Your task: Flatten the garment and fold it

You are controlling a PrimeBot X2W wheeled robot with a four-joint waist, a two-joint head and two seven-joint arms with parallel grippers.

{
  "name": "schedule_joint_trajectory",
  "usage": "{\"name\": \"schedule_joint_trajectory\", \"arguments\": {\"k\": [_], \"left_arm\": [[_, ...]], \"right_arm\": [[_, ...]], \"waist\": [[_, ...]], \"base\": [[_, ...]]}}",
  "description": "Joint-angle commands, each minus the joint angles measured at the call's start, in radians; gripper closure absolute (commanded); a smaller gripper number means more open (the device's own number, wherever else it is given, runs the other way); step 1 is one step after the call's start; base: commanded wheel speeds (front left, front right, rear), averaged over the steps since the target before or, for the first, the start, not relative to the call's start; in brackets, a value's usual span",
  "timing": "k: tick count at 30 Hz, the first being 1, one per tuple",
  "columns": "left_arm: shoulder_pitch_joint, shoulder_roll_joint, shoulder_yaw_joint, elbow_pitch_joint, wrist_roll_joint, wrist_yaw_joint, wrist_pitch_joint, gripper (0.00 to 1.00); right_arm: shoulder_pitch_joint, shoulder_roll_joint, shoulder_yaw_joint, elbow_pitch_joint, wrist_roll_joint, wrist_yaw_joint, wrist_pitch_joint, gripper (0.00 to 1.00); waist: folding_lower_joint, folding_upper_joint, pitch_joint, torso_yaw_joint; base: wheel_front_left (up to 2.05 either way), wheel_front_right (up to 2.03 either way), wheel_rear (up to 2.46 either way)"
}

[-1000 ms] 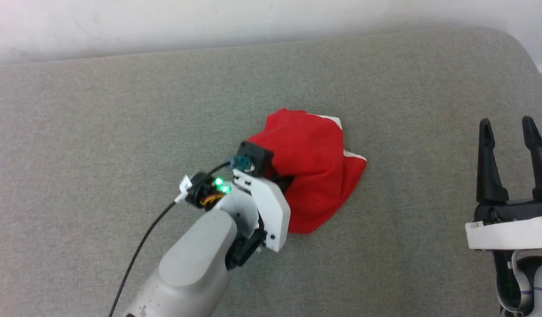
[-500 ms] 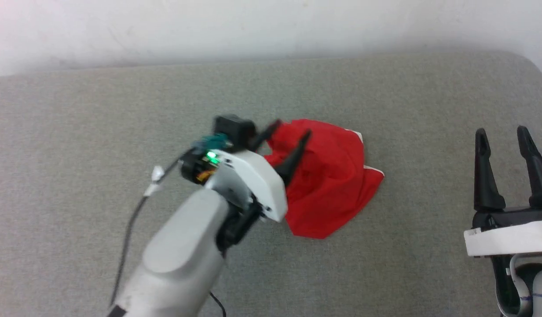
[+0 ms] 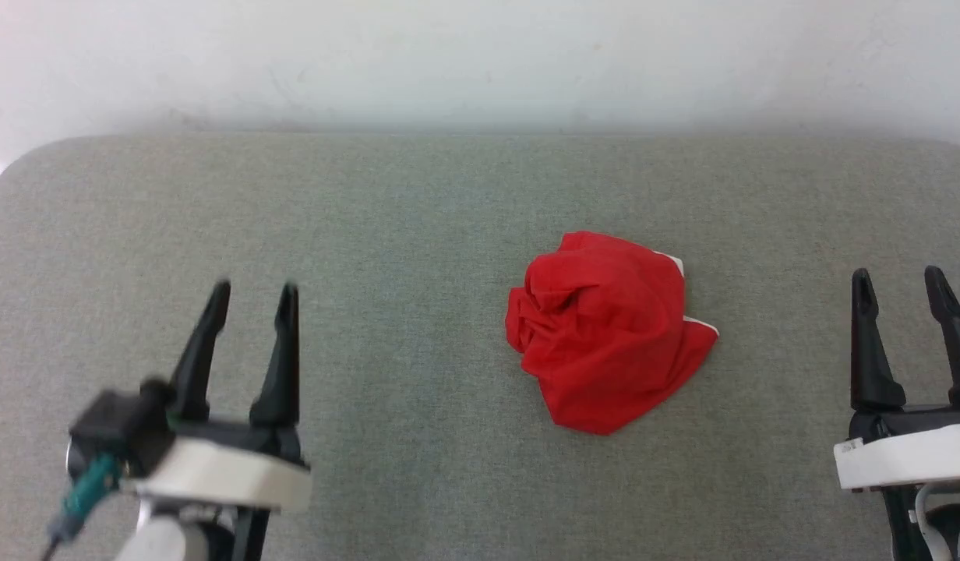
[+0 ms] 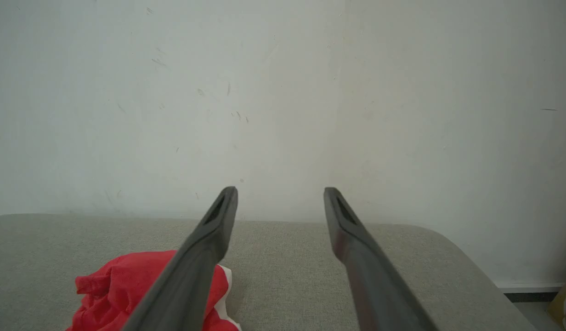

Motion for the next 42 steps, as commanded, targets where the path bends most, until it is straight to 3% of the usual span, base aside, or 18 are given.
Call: {"name": "schedule_joint_trajectory", "arguments": {"k": [1, 7, 15, 22, 29, 36, 39, 42], "left_arm": [[0.026, 0.004, 0.004, -0.007, 0.012, 0.007, -0.009, 0.0], [0.186, -0.054, 0.018, -0.025, 0.048, 0.033, -0.035, 0.0], [0.162, -0.136, 0.024, 0.0, 0.083, -0.031, -0.038, 0.0], [0.122, -0.187, 0.034, 0.039, 0.107, -0.079, -0.038, 0.0], [0.097, -0.24, 0.045, 0.082, 0.123, -0.121, -0.038, 0.0], [0.082, -0.284, 0.063, 0.111, 0.142, -0.159, -0.038, 0.0], [0.083, -0.298, 0.073, 0.121, 0.15, -0.169, -0.038, 0.0], [0.087, -0.309, 0.087, 0.127, 0.157, -0.177, -0.038, 0.0]], "right_arm": [[0.01, 0.003, -0.002, -0.005, -0.001, -0.002, 0.002, 0.0], [0.029, 0.003, -0.01, 0.003, 0.018, -0.002, 0.009, 0.0], [-0.037, -0.001, 0.037, -0.036, -0.029, -0.002, 0.091, 0.0], [-0.215, -0.116, 0.24, -0.018, 0.001, -0.002, 0.278, 0.0], [-0.337, -0.244, 0.424, 0.133, 0.047, -0.002, 0.48, 0.0], [-0.392, -0.313, 0.53, 0.242, 0.053, -0.002, 0.554, 0.0], [-0.399, -0.311, 0.532, 0.278, 0.047, -0.002, 0.552, 0.96], [-0.405, -0.297, 0.511, 0.293, 0.038, -0.002, 0.525, 1.0]], "waist": [[0.0002, 0.0, 0.003, 0.006], [0.0002, 0.0, 0.009, 0.024], [0.0002, 0.0, 0.045, 0.07], [0.0002, 0.0, 0.098, 0.115], [0.0002, 0.0, 0.142, 0.178], [0.0002, 0.0, 0.163, 0.23], [0.0002, 0.0, 0.162, 0.24], [0.0002, 0.0, 0.155, 0.239]], "base": [[0.0, 0.0, 0.0], [0.0, 0.0, 0.0], [0.0, 0.0, 0.0], [0.0, 0.0, 0.0], [0.0, 0.0, 0.0], [0.0, 0.0, 0.0], [0.0, 0.0, 0.0], [0.0, 0.0, 0.0]]}}
